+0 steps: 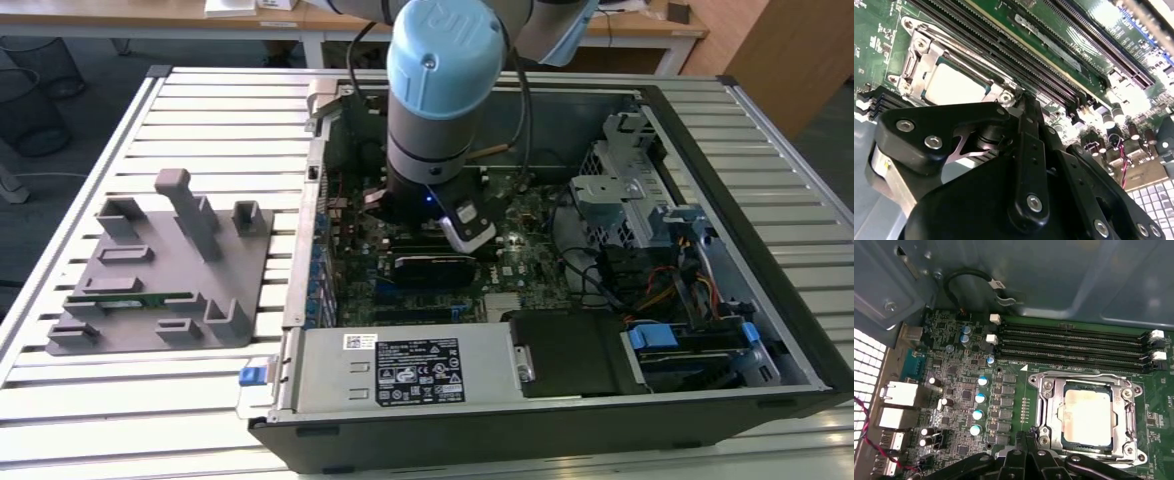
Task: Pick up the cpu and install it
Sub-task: 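Install the second cpu locking lever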
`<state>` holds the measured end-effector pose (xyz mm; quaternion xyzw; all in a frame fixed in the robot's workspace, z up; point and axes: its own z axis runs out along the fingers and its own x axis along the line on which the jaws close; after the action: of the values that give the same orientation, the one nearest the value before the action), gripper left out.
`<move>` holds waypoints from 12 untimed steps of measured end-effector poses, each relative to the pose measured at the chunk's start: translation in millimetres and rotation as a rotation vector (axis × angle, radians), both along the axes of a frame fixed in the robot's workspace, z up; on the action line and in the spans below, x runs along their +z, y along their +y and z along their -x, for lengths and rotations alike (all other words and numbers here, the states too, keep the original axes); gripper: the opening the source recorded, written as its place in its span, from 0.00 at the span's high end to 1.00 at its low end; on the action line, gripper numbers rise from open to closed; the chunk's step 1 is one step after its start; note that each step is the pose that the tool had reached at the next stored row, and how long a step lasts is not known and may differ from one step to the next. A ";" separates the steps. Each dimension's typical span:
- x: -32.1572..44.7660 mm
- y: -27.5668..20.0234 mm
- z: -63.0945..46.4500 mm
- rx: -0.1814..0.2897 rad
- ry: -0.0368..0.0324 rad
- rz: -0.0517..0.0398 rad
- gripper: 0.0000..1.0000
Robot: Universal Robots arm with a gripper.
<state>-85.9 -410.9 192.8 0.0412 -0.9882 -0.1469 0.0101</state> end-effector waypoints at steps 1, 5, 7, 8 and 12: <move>1.9 0.1 0.0 0.000 -0.0001 -0.0001 0.89; 12.2 0.1 0.2 0.000 -0.0001 -0.0001 0.89; 17.2 0.1 0.3 0.000 -0.0001 -0.0001 0.89; 19.8 0.1 0.3 0.000 -0.0002 -0.0002 0.89; 30.3 0.1 0.3 0.000 -0.0001 -0.0005 0.89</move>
<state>-86.3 -410.9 223.1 0.0412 -0.9882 -0.1471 0.0100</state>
